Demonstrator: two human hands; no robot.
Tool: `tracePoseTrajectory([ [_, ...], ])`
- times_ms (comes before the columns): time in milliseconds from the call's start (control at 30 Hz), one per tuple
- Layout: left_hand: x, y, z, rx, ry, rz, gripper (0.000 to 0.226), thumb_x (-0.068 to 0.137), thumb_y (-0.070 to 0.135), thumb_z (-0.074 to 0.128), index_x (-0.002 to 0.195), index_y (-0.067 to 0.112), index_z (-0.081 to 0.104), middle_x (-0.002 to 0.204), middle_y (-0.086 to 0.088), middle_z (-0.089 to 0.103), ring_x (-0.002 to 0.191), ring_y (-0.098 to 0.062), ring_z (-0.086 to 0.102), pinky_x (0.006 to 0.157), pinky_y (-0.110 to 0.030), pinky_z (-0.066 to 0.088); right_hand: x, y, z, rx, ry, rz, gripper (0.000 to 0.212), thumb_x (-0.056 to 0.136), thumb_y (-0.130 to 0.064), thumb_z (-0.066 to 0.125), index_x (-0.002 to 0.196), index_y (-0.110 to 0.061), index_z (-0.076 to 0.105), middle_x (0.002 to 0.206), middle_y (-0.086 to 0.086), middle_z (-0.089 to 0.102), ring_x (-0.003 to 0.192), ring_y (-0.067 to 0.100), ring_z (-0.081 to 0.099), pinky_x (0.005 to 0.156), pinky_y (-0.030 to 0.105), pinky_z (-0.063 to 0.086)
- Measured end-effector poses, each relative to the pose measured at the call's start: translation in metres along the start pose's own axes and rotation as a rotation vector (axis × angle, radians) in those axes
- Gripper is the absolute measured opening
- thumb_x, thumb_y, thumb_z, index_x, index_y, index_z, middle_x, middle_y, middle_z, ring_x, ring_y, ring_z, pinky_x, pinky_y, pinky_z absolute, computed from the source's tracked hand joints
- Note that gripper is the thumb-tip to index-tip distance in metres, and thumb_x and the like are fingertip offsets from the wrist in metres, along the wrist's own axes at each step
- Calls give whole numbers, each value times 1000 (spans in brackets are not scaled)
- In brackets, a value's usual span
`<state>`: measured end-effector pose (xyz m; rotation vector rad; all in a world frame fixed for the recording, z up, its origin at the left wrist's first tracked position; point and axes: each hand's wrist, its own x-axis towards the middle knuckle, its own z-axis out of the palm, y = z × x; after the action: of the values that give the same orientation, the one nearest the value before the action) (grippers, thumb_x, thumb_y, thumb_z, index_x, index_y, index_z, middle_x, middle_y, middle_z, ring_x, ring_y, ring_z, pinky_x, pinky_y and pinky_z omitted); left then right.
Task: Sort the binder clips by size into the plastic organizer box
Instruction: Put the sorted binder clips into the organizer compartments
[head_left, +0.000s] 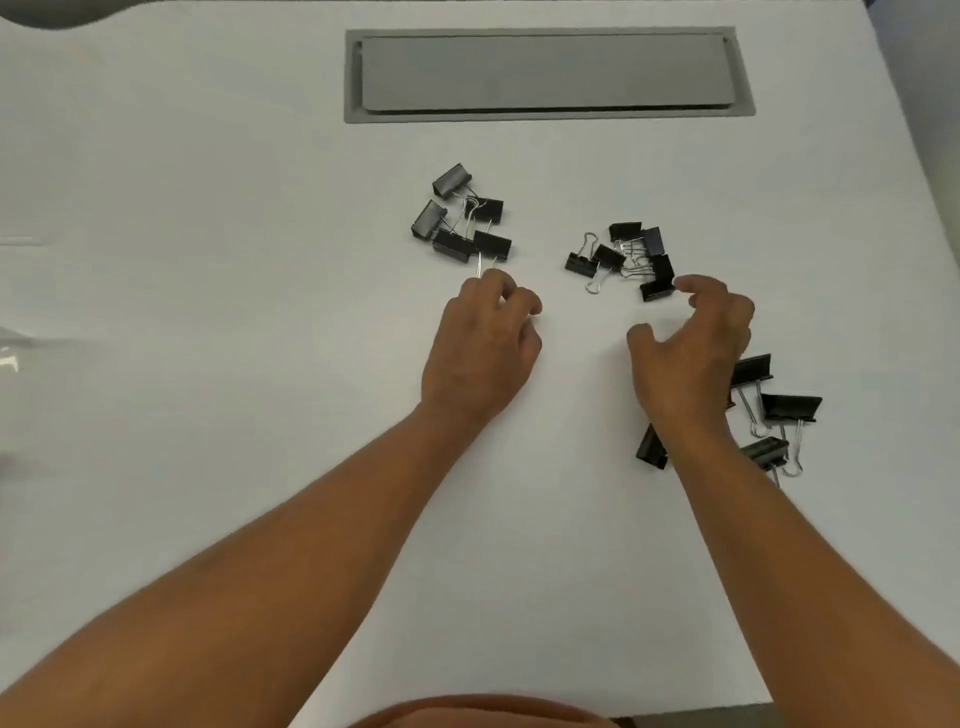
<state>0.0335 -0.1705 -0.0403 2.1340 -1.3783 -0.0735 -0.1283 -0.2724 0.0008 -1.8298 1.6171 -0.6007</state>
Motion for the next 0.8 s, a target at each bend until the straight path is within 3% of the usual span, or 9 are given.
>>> tracePoseTrajectory([
  [100,3,4,6,26,0,20,16,89,15,65,104,12,69,107,-10,59,90,-31,57,74,-47,52,17,1,1,-39,0,6,67,86,-10,70,146,-16,41,148,9,31,114,22,31,80,33,40],
  [200,19,17,10,-21,-39,11,29,91,25,67,117,13,67,119,-11,57,99,-29,59,76,-41,54,31,3,4,-75,-62,-29,77,89,-24,74,155,-21,34,153,7,29,124,26,33,84,35,44],
  [300,43,31,20,35,-140,8,54,96,38,62,144,14,53,141,-13,51,115,-31,57,93,-39,52,41,4,8,-132,-82,-67,71,91,-30,74,153,-20,40,147,10,42,129,32,37,90,33,40],
  [367,54,37,25,62,-183,4,56,100,37,60,150,15,48,144,-12,51,117,-34,54,97,-43,50,44,5,6,-149,-58,-102,59,93,-28,72,146,-17,48,138,9,51,125,32,42,91,33,42],
  [533,69,44,29,-3,-202,-58,31,98,33,68,124,15,68,121,-7,60,112,-30,54,91,-44,51,49,12,-2,-150,-50,-140,34,90,-17,67,123,-12,59,118,7,61,111,30,51,80,28,35],
  [667,68,43,26,-88,-226,-155,21,94,35,74,104,19,67,101,0,59,104,-24,53,83,-31,40,52,15,-10,-151,-109,-149,22,84,-15,68,105,-10,60,105,5,56,100,32,56,81,39,47],
  [733,65,43,23,-127,-232,-174,19,91,35,76,99,21,64,96,5,57,99,-20,53,77,-27,34,50,16,-13,-185,-130,-186,25,83,-14,69,104,-9,57,106,6,54,98,33,55,81,44,49],
  [800,59,42,20,-148,-239,-192,20,91,34,77,100,22,64,95,6,57,96,-16,53,76,-27,34,47,17,-14,-193,-136,-233,40,83,-12,71,119,-9,53,118,9,52,101,33,53,80,44,50],
])
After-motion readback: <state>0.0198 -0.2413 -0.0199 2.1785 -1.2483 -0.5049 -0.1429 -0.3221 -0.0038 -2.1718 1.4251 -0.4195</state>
